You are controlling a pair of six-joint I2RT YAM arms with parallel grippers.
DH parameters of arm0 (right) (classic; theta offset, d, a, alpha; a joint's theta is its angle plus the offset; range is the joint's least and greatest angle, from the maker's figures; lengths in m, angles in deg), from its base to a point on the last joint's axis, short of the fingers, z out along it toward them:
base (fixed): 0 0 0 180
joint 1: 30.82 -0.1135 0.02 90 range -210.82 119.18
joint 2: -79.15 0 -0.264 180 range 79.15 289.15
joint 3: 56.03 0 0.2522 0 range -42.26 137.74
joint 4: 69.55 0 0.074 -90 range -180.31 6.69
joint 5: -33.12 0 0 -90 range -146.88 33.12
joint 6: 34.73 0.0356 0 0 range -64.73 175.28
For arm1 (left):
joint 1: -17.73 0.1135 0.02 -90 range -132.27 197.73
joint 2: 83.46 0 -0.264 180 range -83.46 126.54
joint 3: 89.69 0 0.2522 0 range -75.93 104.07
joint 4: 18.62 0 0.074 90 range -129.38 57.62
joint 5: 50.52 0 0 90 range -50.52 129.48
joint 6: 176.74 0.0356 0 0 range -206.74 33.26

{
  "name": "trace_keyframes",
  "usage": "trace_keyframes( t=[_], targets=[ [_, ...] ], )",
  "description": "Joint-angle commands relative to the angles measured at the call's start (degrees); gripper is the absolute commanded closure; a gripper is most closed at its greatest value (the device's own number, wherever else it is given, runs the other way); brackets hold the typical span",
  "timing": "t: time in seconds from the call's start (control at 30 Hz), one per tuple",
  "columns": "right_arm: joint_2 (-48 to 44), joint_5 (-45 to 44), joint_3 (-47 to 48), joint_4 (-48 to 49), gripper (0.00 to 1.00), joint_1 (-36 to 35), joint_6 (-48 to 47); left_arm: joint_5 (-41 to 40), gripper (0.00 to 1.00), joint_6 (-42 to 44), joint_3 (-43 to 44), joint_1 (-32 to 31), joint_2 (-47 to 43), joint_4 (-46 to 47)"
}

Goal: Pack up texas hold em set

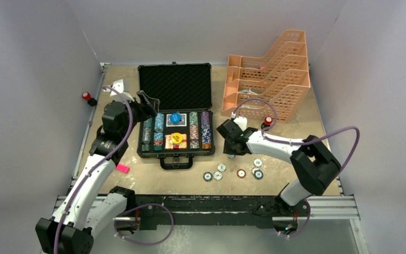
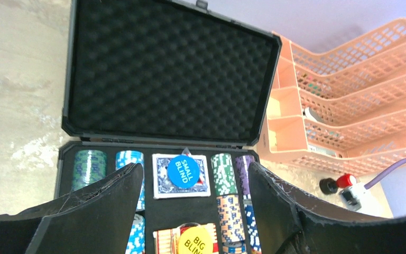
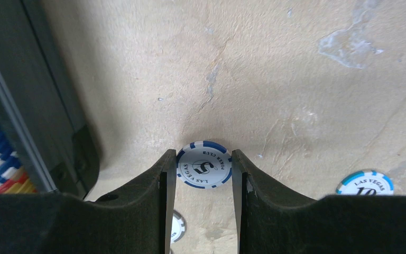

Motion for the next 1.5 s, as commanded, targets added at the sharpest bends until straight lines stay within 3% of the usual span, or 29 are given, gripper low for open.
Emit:
trace_keyframes(
  t=[0.0, 0.33, 0.53, 0.7, 0.97, 1.47],
  targets=[
    [-5.1, -0.6, -0.3, -0.6, 0.61, 1.0, 1.2, 6.2, 0.27, -2.7, -1.2, -0.2, 2.5, 5.1],
    [-10.8, 5.3, -0.7, 2.9, 0.61, 3.7, -1.2, 7.8, 0.31, -11.0, -6.4, -11.8, 7.7, 12.8],
    [-14.5, 14.8, -1.2, 7.3, 0.60, 7.4, -2.0, 1.0, 0.32, -15.2, -15.9, -22.9, 7.9, 26.8],
    [-17.0, 22.3, -1.5, 11.6, 0.60, 9.3, -1.1, -0.1, 0.31, -16.2, -16.9, -30.3, 14.7, 35.0],
    [-18.0, 30.0, -3.7, 18.4, 0.60, 9.9, 4.6, 1.7, 0.31, -17.5, -17.8, -34.8, 23.2, 48.4],
    [-17.2, 36.5, -7.5, 25.4, 0.60, 10.2, 10.3, 1.3, 0.69, -19.6, -16.6, -34.9, 30.2, 52.8]
  ],
)
